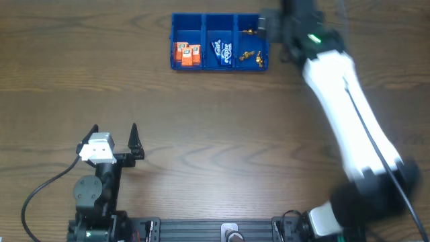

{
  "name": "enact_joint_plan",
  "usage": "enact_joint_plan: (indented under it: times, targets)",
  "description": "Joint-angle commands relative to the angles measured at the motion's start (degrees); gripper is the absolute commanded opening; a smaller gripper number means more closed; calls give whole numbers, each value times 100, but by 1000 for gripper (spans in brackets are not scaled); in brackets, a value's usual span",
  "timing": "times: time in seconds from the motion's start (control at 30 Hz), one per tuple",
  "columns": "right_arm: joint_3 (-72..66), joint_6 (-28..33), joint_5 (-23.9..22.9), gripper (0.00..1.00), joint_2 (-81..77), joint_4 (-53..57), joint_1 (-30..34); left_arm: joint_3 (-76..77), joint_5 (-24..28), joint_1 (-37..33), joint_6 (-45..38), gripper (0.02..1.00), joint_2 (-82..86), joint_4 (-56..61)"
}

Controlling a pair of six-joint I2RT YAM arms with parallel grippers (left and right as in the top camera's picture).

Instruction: Sort Candies Into Trays

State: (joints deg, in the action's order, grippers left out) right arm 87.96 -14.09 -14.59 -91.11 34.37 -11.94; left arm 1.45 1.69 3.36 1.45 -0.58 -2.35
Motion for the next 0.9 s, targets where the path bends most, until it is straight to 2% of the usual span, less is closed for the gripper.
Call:
enact_joint_plan:
  times: [0.03, 0.27, 0.4, 0.53, 0.7, 0.77, 0.83, 0.9]
  targets:
    - [-1974, 111, -232, 1000, 1967, -140, 131, -118, -39, -33, -20, 996, 33, -210]
    - [-4389, 107, -232, 1000, 4387, -623, 146, -118, -39, -33, -20, 996, 33, -212]
    - [-5696, 66, -177, 998, 5869, -1187, 420, -118, -39, -33, -20, 998, 33, -212]
    - [-6671, 79, 50, 1000, 7169, -1720, 704, -118, -39, -33, -20, 998, 33, -212]
    - [-7571, 245, 76, 998, 8293, -2079, 579, -118, -39, -33, -20, 996, 33, -210]
    - [-7840, 278, 245, 998, 8555, -2240, 579, -118, -39, -33, -20, 998, 33, -210]
    - [-8118, 573, 470, 998, 8839, -2354, 579, -118, -39, -33, -20, 998, 33, -210]
    - [-8312, 748, 476, 1000, 9066, -2385, 579, -118, -39, -33, -20, 998, 33, -212]
